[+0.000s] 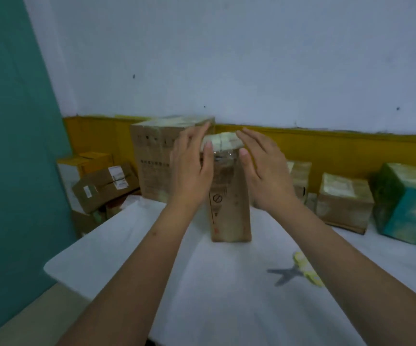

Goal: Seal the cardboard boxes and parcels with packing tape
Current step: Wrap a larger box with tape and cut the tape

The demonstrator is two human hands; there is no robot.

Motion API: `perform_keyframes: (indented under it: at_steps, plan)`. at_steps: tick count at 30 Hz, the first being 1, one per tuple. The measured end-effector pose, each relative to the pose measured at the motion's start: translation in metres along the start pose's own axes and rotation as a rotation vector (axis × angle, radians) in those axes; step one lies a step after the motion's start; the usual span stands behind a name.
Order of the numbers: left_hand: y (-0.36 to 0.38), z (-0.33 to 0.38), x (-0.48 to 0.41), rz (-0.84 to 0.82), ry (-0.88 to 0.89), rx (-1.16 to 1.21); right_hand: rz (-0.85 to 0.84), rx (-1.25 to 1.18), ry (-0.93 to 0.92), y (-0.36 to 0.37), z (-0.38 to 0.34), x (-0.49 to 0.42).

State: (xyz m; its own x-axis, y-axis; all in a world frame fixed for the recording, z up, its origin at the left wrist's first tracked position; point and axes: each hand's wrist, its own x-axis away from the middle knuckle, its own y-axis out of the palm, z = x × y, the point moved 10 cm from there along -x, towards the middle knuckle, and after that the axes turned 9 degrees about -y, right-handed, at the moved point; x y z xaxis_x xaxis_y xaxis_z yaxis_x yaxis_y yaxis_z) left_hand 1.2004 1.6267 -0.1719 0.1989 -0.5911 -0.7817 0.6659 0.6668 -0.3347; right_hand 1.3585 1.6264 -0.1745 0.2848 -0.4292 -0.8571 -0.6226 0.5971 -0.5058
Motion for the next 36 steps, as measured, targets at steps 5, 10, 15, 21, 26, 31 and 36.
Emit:
perform_keyframes:
  at_steps: [5,10,15,21,26,31,36]
  plan:
    - [0.057,-0.008,-0.016,-0.123,0.101,0.138,-0.072,-0.243,-0.020,0.047,0.023,-0.021]
    - [0.070,-0.014,-0.007,-0.115,0.177,0.230,0.034,-0.291,-0.076,0.051,0.046,-0.002]
    - [0.071,-0.014,-0.003,-0.052,0.191,0.278,0.128,-0.326,-0.099,0.048,0.044,-0.003]
    - [0.061,-0.013,0.009,0.070,0.194,0.313,0.238,-0.367,-0.067,0.043,0.035,0.002]
    - [0.054,-0.007,0.018,0.051,0.174,0.295,0.252,-0.329,-0.089,0.036,0.020,0.009]
    - [0.024,0.004,0.031,0.022,-0.035,0.484,0.334,-0.553,0.045,0.002,0.010,0.022]
    - [-0.004,0.017,0.029,-0.011,-0.260,0.543,0.429,-0.943,0.443,-0.011,0.037,0.038]
